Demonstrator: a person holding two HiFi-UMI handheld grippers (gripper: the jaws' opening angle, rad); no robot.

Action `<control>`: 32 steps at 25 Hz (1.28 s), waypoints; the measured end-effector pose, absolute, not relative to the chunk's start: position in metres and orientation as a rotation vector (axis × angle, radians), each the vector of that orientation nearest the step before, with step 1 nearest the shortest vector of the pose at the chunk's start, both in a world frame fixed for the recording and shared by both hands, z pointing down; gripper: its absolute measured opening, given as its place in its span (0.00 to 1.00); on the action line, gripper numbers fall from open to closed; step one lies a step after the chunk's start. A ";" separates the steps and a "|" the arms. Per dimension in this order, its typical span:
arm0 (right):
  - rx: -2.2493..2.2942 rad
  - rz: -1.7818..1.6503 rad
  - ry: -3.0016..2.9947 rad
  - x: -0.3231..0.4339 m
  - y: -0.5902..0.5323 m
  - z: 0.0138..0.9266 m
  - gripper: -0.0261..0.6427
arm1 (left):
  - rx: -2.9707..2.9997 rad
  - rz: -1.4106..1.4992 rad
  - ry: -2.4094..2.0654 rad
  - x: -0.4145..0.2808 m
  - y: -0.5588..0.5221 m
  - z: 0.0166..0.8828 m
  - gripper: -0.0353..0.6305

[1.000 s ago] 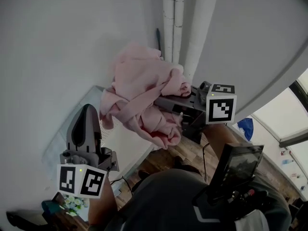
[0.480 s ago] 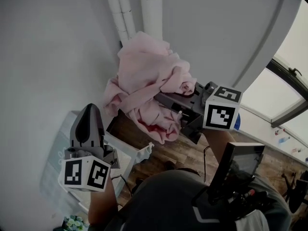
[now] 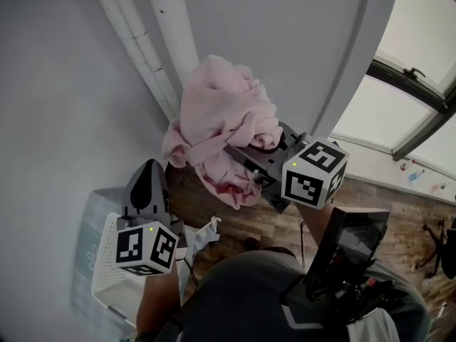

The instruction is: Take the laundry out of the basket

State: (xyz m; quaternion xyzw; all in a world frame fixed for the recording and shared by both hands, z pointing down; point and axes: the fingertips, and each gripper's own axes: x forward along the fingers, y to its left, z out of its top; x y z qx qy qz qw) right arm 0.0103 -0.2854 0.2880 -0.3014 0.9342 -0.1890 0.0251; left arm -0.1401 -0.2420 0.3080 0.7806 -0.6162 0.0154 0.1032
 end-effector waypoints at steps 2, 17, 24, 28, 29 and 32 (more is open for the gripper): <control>-1.343 -0.348 2.820 0.073 -0.302 0.292 0.39 | 2.499 -0.162 -1.546 -0.086 -0.293 0.332 0.07; -1.643 -0.187 2.796 0.077 -0.286 0.348 0.39 | 2.464 -0.160 -1.503 -0.096 -0.276 0.382 0.07; -1.677 -0.209 2.786 0.079 -0.287 0.353 0.39 | 2.460 -0.144 -1.509 -0.100 -0.276 0.383 0.07; -1.680 -0.203 2.791 0.079 -0.288 0.353 0.39 | 2.465 -0.149 -1.510 -0.100 -0.277 0.382 0.07; -1.681 -0.200 2.792 0.079 -0.287 0.352 0.39 | 2.468 -0.149 -1.512 -0.100 -0.278 0.381 0.07; -1.690 -0.175 2.800 0.078 -0.287 0.351 0.39 | 2.469 -0.150 -1.521 -0.102 -0.279 0.381 0.07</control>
